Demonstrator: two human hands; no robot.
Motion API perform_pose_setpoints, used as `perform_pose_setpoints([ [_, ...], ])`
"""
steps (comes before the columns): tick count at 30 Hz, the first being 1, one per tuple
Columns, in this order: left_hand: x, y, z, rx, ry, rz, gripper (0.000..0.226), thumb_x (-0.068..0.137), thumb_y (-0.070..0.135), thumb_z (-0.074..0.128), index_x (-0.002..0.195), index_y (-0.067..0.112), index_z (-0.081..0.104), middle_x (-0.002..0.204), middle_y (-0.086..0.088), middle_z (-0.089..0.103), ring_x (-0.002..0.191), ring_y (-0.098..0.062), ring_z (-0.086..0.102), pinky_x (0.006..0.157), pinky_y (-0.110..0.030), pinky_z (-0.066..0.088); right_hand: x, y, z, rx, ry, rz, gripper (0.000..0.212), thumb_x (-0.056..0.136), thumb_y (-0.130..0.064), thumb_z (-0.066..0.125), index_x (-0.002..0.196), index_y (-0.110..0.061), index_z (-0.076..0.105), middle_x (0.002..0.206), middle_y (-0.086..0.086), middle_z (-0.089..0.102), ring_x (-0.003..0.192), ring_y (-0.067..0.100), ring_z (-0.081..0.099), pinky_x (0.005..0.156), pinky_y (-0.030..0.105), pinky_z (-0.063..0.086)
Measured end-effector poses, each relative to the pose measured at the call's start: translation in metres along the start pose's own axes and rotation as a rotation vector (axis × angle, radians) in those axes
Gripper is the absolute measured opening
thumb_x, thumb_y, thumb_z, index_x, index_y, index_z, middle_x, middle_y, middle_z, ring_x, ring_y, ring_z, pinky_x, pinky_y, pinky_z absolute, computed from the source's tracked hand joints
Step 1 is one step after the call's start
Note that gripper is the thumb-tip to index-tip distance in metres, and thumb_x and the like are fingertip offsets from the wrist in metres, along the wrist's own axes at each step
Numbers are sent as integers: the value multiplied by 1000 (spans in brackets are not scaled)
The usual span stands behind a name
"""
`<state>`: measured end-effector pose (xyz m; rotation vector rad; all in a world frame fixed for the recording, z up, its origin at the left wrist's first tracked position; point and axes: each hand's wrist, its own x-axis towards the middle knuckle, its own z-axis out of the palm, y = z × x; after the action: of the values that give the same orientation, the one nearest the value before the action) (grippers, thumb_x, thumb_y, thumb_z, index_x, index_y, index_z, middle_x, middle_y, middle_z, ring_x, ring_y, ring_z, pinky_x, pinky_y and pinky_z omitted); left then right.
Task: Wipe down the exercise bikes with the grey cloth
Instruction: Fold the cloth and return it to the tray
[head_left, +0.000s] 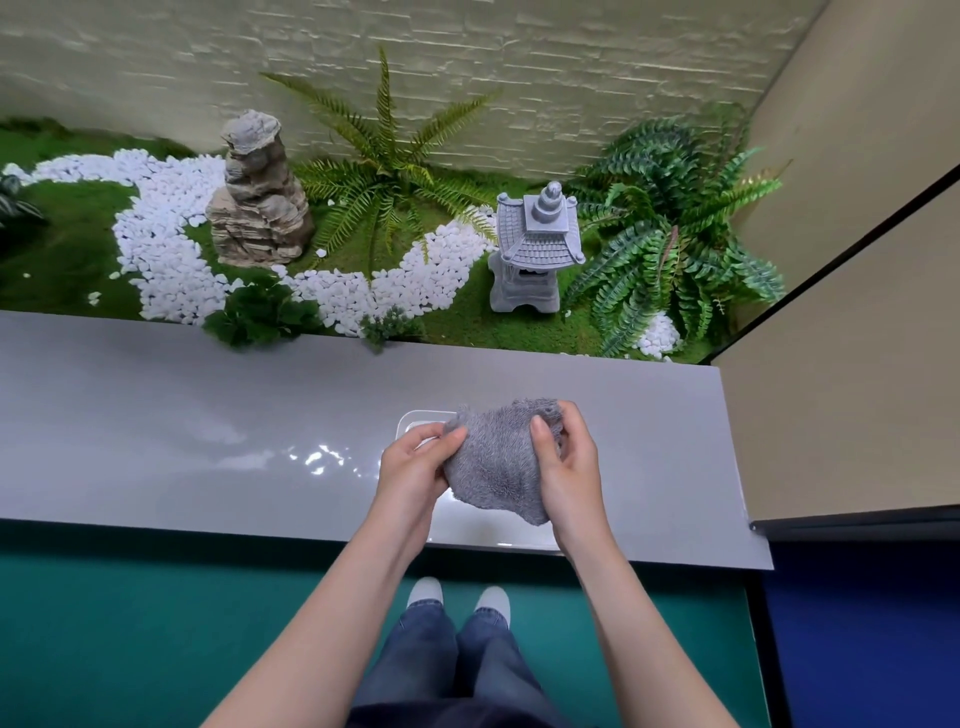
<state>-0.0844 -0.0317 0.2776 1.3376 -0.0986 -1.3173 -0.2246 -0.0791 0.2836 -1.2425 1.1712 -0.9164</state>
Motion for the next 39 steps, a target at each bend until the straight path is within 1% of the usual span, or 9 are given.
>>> perform_pose_setpoints([
  [6,-5,10,0,-127,-240,-216,12,72,13,67,81,6,71,84,-9,69,79,-20,64,82,-32,53,-7,-21,-6,-33,-133,-89,9,92,-22,49,88,-14,52,74,-14,55,71,3,51,65,18,41],
  [10,-8,16,4,-204,-358,-278,25,83,11,59,106,0,58,102,-18,60,98,-29,54,105,-45,35,-14,-33,-17,-13,-154,-112,11,90,-23,51,89,-12,53,76,-10,55,74,7,52,69,22,41],
  [13,-14,23,12,-113,-376,-212,22,78,11,62,97,1,60,87,-13,65,82,-21,60,84,-31,47,-17,-35,-28,6,-109,-117,11,91,-20,52,89,-9,53,75,-9,55,74,7,52,68,21,42],
  [17,-19,30,24,79,-225,35,11,75,5,68,75,10,58,57,3,60,52,-6,50,52,-14,39,-21,-30,-35,-17,15,-72,12,96,-6,51,85,-8,50,71,-4,51,66,6,48,61,22,39],
  [22,-28,48,37,260,-199,293,16,76,2,72,70,13,62,60,1,61,61,-12,58,57,-17,47,-19,-34,-35,-117,48,10,22,93,-9,56,103,-28,54,93,-3,62,80,8,58,71,23,45],
  [26,-35,65,44,467,-238,412,15,73,12,77,68,17,64,59,7,60,67,-18,55,66,-31,45,-12,-56,-28,-292,-4,-201,40,87,-12,65,118,-34,53,120,-16,56,114,-5,48,92,10,37],
  [28,-38,72,47,501,-258,437,13,73,12,78,71,12,65,60,3,62,66,-17,54,66,-31,43,-6,-70,-20,-352,-45,-320,33,84,-13,69,110,-32,61,118,-14,58,119,3,47,96,11,34],
  [33,-45,89,48,428,-268,417,13,73,10,77,73,10,64,76,-33,62,68,-23,60,67,-36,47,2,-90,-6,-299,-99,-391,16,80,-10,72,89,-23,68,109,-9,63,113,9,52,96,24,40],
  [39,-50,96,46,396,-334,368,9,81,23,67,73,18,70,69,-1,70,64,-9,65,56,-20,50,3,-94,2,-248,-75,-350,14,78,-3,71,76,-15,63,98,-3,65,101,8,57,86,20,42],
])
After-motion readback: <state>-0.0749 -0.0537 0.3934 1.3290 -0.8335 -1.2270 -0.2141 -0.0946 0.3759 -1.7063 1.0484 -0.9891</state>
